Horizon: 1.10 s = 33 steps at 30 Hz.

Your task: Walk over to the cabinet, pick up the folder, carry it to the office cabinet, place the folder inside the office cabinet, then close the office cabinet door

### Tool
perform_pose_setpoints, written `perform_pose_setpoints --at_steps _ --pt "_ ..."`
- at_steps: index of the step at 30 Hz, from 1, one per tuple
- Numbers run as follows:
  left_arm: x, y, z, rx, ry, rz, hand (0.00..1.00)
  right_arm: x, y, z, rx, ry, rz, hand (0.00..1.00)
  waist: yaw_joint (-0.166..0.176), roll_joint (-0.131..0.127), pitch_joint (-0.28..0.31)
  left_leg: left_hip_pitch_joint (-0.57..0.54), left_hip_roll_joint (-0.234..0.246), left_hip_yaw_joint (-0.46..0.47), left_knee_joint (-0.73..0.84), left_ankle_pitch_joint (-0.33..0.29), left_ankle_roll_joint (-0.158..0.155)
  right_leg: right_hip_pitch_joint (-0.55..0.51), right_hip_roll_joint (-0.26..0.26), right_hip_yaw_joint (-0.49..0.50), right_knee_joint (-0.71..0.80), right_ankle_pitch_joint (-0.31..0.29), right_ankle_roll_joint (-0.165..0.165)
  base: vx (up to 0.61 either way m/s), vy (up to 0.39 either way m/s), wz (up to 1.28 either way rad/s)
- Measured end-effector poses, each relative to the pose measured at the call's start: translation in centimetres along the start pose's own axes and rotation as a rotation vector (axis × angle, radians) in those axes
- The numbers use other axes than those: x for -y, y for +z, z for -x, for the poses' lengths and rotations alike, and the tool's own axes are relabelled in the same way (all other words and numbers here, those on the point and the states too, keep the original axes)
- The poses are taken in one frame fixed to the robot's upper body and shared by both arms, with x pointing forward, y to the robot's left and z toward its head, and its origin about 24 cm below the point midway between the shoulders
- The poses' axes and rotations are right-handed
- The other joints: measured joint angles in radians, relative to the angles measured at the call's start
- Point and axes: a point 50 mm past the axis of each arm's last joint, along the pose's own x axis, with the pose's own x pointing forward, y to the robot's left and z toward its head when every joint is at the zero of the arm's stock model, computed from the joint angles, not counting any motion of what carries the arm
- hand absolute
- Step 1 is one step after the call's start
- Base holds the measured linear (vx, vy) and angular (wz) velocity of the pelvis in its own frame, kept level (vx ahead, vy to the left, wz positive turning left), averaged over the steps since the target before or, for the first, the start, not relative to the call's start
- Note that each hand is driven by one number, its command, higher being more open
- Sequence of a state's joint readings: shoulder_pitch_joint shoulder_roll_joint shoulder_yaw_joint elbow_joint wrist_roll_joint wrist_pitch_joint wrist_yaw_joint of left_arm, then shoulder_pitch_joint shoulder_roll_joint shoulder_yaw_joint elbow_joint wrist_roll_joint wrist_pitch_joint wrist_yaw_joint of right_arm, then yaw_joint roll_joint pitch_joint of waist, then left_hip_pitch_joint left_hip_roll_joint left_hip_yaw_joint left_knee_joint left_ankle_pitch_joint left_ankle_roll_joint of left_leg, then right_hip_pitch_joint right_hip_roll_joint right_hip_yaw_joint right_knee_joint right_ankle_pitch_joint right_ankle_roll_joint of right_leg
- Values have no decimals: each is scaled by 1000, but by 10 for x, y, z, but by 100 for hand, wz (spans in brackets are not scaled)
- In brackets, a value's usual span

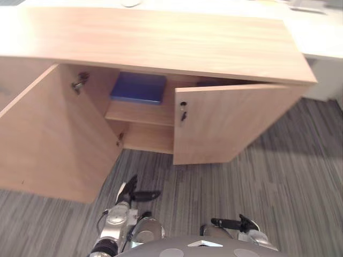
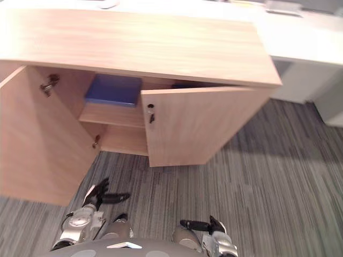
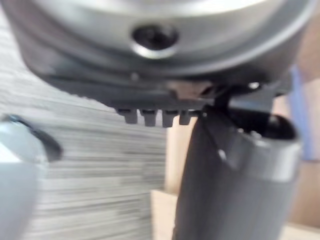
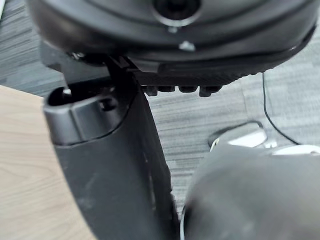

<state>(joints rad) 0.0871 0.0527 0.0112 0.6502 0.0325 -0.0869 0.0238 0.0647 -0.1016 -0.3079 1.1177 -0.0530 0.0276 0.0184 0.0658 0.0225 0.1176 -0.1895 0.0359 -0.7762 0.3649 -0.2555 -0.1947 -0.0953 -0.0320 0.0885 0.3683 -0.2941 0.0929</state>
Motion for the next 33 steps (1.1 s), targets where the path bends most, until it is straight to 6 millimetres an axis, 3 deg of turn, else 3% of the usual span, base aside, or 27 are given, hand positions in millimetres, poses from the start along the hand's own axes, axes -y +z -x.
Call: perform_pose_setpoints --at_steps 1,3,6,7,8,11,13,15,16,17,18,19,20,21,22,23,24,25,26,29,32,33 --pt "11 12 3 65 -27 41 100 2 -7 2 -13 -6 -28 100 11 -5 -3 -16 20 -4 -14 22 2 12 3 -63 -14 -4 -8 -64 -88 154" --pt "17 13 7 85 -44 106 100 -1 -10 2 -21 -3 -41 100 19 -17 -7 -17 35 42 -47 57 10 37 3 -113 -23 -8 -19 -22 -80 99" --pt "19 -10 21 8 -49 156 100 0 -13 3 -21 -6 -43 100 17 -25 -18 -33 77 239 -49 91 29 79 -4 -175 -35 -13 -29 12 -40 62" --pt "18 -16 24 -20 -44 184 100 -1 -12 3 -15 -4 -45 100 17 -24 -22 -59 88 343 -26 106 64 85 -16 -196 -39 -12 -31 4 18 54" --pt "16 -19 25 -37 -43 197 100 -1 -11 3 -13 -4 -57 100 15 -32 -18 -96 106 479 14 117 119 97 -30 -224 -41 -11 -30 20 25 65" --pt "14 -18 25 -39 -53 226 100 0 -16 4 -27 -16 -119 100 11 -32 -14 -167 152 785 109 164 180 127 -60 -303 -45 -11 -28 24 37 78" --pt "8 -4 25 19 -72 233 100 1 -22 5 -41 -30 -199 100 9 -40 -7 -188 147 913 110 204 210 149 -92 -373 -62 -10 -25 -15 96 120" --pt "-3 14 29 105 -87 241 100 3 -25 6 -48 -35 -244 100 8 -41 -7 -179 131 986 45 189 219 154 -125 -434 -70 -5 -18 -44 132 95" --pt "-15 27 32 163 -102 217 100 3 -28 6 -54 -33 -263 100 7 -47 -1 -179 167 1085 88 156 244 161 -149 -468 -84 5 -2 -36 143 67" --pt "-21 32 33 186 -113 202 100 6 -31 7 -57 -40 -274 100 7 -45 2 -187 194 1112 161 127 266 170 -156 -486 -84 6 1 -15 151 73" --pt "-33 39 37 213 -134 144 100 13 -41 10 -80 -54 -290 100 10 -23 -12 -175 248 1144 269 78 278 200 -163 -515 -84 9 6 40 188 70" --pt "-47 44 42 230 -156 84 100 23 -49 14 -85 -82 -336 100 6 6 -31 -145 269 1189 277 20 251 222 -171 -548 -72 8 10 127 230 70" --pt "-55 46 45 232 -163 51 100 25 -51 15 -86 -89 -368 100 2 10 -38 -136 234 1189 259 20 248 223 -186 -556 -58 2 15 146 286 88" --pt "-78 56 50 250 -161 -9 100 23 -56 15 -102 -79 -405 100 -18 -16 -45 -112 138 1174 160 60 255 218 -232 -561 -63 -18 7 115 235 104" --pt "-95 64 52 263 -152 -54 100 19 -64 17 -130 -62 -439 100 -31 -41 -61 -103 70 1158 64 88 263 222 -236 -559 -114 -18 -1 102 137 153" --pt "-124 81 58 298 -103 -83 100 16 -72 18 -153 -57 -500 100 -41 -49 -68 -97 40 1170 2 116 252 242 -217 -563 -179 23 -7 97 46 119" --pt "-130 83 59 303 -89 -88 100 16 -72 19 -152 -60 -515 100 -39 -50 -69 -97 34 1165 -1 126 252 245 -214 -573 -183 31 -6 105 51 112" --pt "-158 91 62 299 1 -99 100 18 -76 20 -155 -72 -558 100 -31 -27 -59 -80 0 1127 -45 156 265 264 -217 -599 -189 65 -12 80 93 68" --pt "-174 96 64 297 56 -101 100 19 -76 20 -153 -76 -570 100 -32 -23 -58 -60 -17 1110 -90 175 264 273 -215 -606 -199 74 -18 56 103 71" --pt "-216 113 70 319 231 -72 100 20 -75 20 -144 -61 -584 100 -14 -23 -60 13 -69 1078 -243 244 254 258 -197 -626 -240 81 -16 -53 22 46" --pt "-232 124 78 371 337 -39 100 20 -76 20 -143 -62 -608 100 -13 -19 -96 80 -106 1071 -418 328 244 254 -201 -629 -262 101 8 -24 1 16" --pt "-236 133 75 400 373 -23 100 21 -74 20 -135 -58 -607 100 -15 -2 -94 91 -107 1068 -456 355 246 254 -192 -629 -268 107 5 -29 13 4"
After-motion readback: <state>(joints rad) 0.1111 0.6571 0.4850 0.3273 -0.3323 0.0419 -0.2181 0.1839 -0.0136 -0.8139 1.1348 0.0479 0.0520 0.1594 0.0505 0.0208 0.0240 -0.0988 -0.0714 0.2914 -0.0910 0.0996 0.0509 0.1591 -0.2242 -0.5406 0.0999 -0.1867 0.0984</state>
